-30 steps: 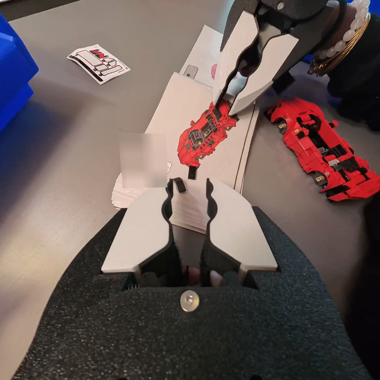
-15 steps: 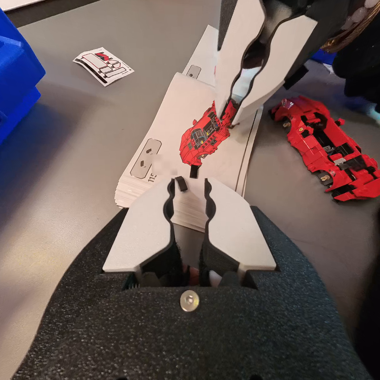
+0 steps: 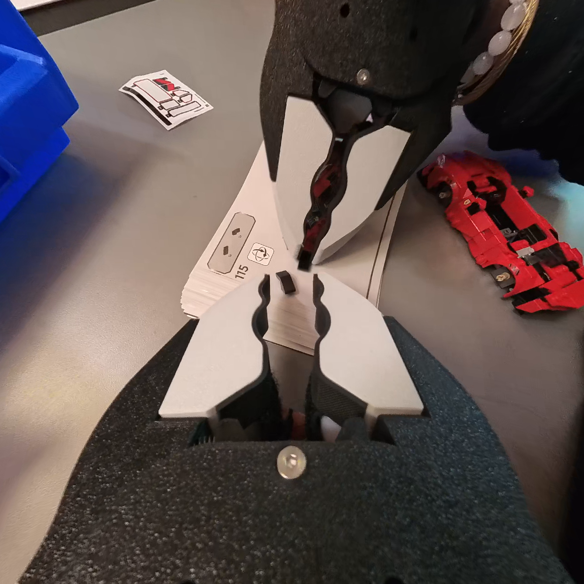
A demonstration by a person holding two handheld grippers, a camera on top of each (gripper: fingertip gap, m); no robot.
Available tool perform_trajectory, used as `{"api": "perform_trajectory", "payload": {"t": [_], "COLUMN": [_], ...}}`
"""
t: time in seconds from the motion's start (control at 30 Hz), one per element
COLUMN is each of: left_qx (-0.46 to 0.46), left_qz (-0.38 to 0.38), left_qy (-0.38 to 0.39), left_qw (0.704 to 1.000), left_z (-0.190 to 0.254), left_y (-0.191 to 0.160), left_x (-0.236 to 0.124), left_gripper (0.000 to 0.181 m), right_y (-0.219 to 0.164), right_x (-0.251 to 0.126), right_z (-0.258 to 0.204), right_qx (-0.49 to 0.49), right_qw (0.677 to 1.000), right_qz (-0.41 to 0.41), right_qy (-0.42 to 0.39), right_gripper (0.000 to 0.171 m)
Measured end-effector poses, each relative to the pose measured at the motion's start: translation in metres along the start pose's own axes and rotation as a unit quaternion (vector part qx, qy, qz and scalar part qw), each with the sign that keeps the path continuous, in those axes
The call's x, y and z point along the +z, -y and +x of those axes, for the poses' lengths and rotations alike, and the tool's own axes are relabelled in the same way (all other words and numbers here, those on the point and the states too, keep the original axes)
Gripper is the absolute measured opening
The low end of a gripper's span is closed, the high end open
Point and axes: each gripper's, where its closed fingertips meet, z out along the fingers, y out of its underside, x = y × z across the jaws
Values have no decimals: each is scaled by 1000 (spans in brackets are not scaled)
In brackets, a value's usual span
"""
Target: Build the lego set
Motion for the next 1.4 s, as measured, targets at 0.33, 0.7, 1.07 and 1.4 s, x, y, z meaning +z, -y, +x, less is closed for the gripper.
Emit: {"api": "perform_trajectory", "payload": {"t": [0.33,0.7,1.07,1.4], "left_qx": [50,109,110,99], "left_qz": [32,-18,-67,-65], "left_qy": [32,-100,-131,-120], "left_qw": [998,989,983,986], "left_z": [2,110,141,146], "left_y": [13,7,-9,-13], "left_x": [-3,5,33,32], "left_gripper": [23,21,17,16], "right_y": [-34,-88,-101,-110], "right_x": [-97,-124,-108,-106], "right_z": [-56,-170,-189,-187], "right_qx": [166,341,385,392], "right_qw": [971,897,875,874], "right_qz": [34,73,126,120], "right_qy": [-169,-273,-263,-262], "right_gripper": [8,8,8,8]}}
